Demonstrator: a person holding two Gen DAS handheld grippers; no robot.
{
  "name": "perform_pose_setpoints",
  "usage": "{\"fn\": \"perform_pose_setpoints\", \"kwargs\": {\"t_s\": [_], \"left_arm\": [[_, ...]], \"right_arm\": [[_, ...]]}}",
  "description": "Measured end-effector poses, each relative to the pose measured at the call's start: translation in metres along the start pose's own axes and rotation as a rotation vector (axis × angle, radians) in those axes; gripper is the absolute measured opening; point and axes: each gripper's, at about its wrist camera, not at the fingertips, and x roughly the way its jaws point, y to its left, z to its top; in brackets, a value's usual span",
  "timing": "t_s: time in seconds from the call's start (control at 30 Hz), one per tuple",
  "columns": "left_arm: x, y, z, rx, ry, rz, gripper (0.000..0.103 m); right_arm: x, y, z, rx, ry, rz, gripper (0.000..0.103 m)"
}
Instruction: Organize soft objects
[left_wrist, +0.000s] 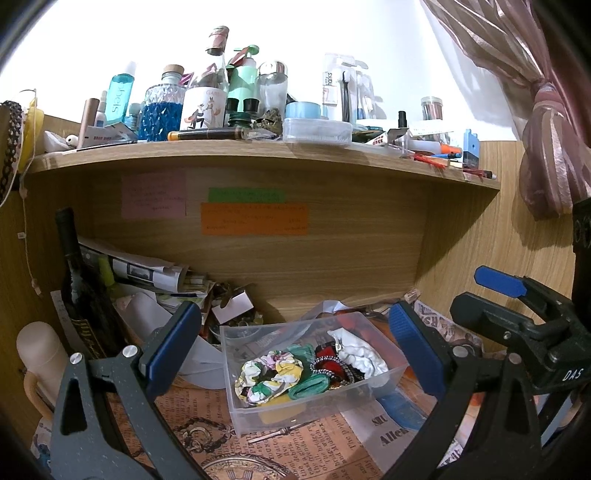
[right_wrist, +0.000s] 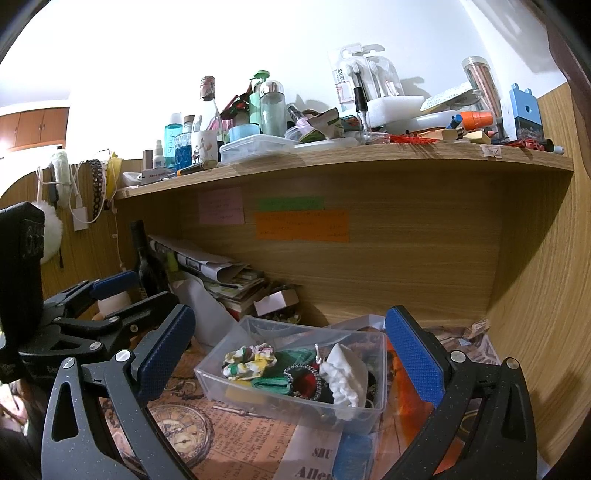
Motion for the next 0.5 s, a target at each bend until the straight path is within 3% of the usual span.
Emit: {"fn": "perform_pose_setpoints", "kwargs": {"t_s": [0.5], "left_arm": [[0.0036, 0.0026, -0.0007, -0.003, 0.022, -0.021, 0.103]], "right_arm": [[0.0085, -0.0001, -0.0048, 0.004, 0.029, 0.008, 0.103]]}}
